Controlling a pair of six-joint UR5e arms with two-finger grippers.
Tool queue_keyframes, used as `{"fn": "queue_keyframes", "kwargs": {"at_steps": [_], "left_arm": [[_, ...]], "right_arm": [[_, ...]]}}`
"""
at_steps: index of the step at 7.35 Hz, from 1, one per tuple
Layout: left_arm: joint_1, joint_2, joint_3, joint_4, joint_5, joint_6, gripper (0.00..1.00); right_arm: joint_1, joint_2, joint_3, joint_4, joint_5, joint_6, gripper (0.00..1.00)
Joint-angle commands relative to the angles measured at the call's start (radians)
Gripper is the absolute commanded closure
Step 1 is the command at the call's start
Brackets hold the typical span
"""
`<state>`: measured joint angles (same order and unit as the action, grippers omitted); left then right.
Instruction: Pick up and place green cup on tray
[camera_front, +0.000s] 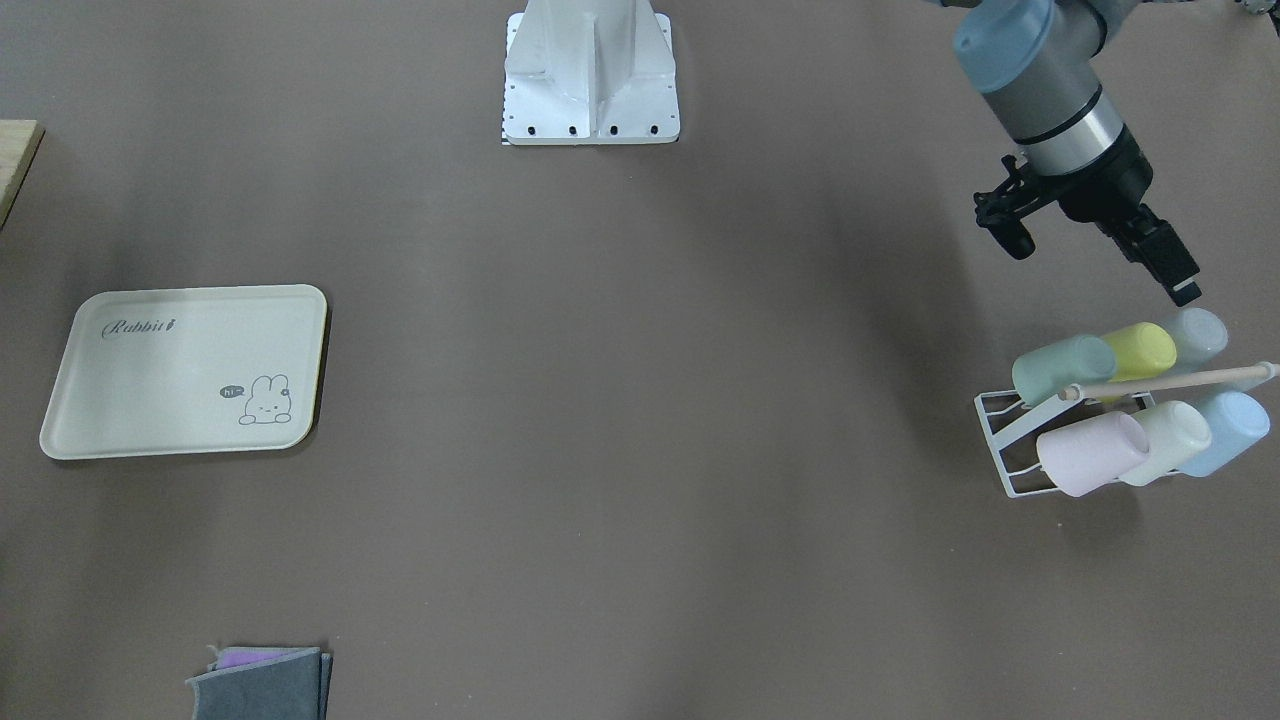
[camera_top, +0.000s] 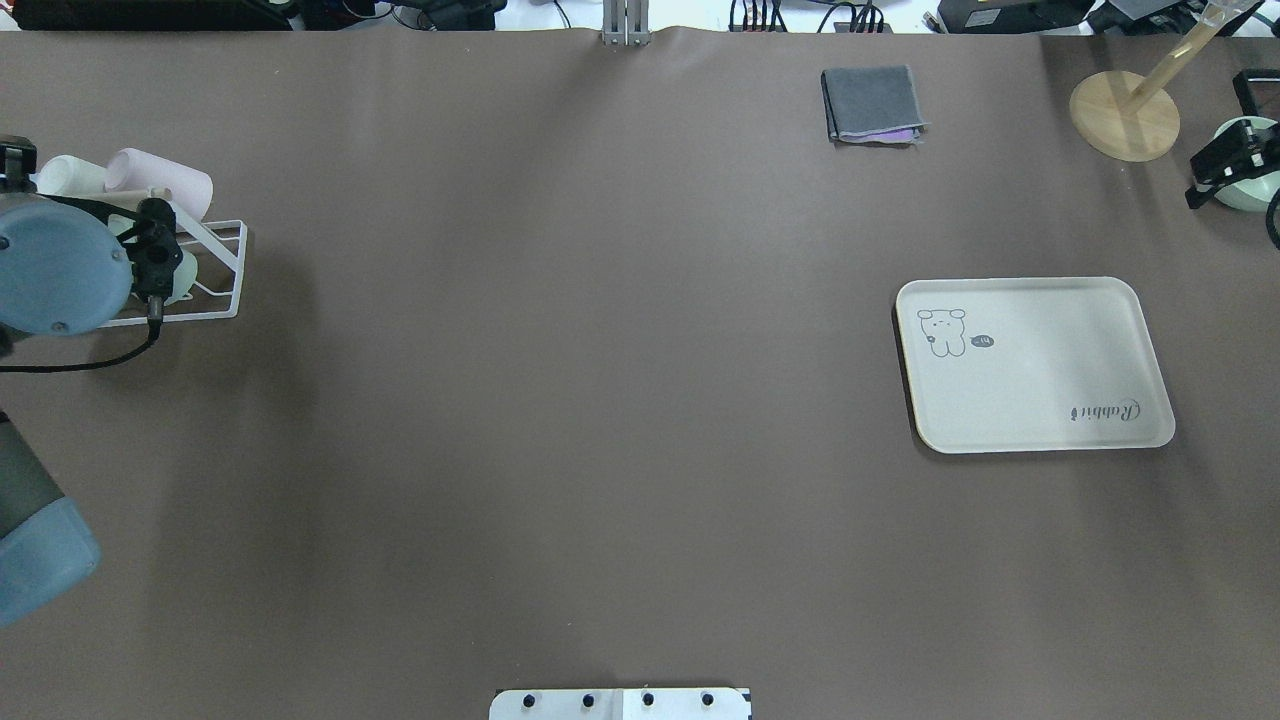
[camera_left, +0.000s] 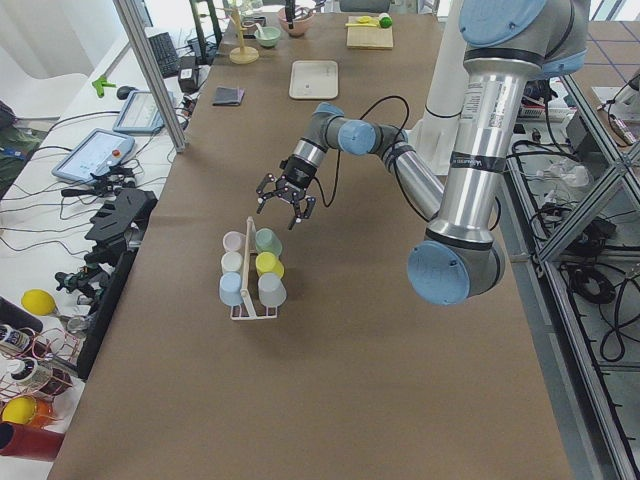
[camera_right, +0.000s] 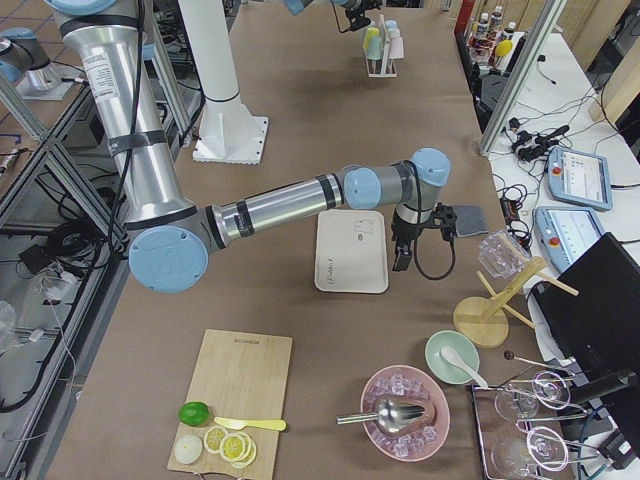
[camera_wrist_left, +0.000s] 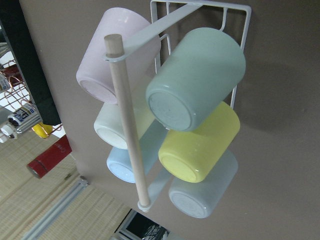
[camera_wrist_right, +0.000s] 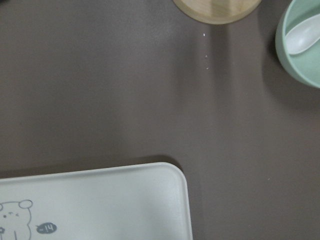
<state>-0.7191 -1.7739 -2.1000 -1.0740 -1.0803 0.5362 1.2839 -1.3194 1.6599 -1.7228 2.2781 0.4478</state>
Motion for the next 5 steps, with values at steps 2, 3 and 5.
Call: {"fn": "queue_keyframes", "kwargs": {"at_steps": [2, 3, 5], "left_arm": [[0.084, -0.084, 0.112, -0.003, 0.190, 0.310, 0.02], [0.131, -0.085, 0.154, -0.003, 0.236, 0.323, 0.02], [0.150, -0.087, 0.239, -0.023, 0.260, 0.320, 0.02]], "right_arm": [[-0.118, -0.125, 0.038, 0.217, 0.009, 0.238, 0.00], [-0.118, -0.287, 0.058, 0.400, 0.015, 0.241, 0.00], [-0.126, -0.423, -0.003, 0.662, 0.014, 0.235, 0.00]]}}
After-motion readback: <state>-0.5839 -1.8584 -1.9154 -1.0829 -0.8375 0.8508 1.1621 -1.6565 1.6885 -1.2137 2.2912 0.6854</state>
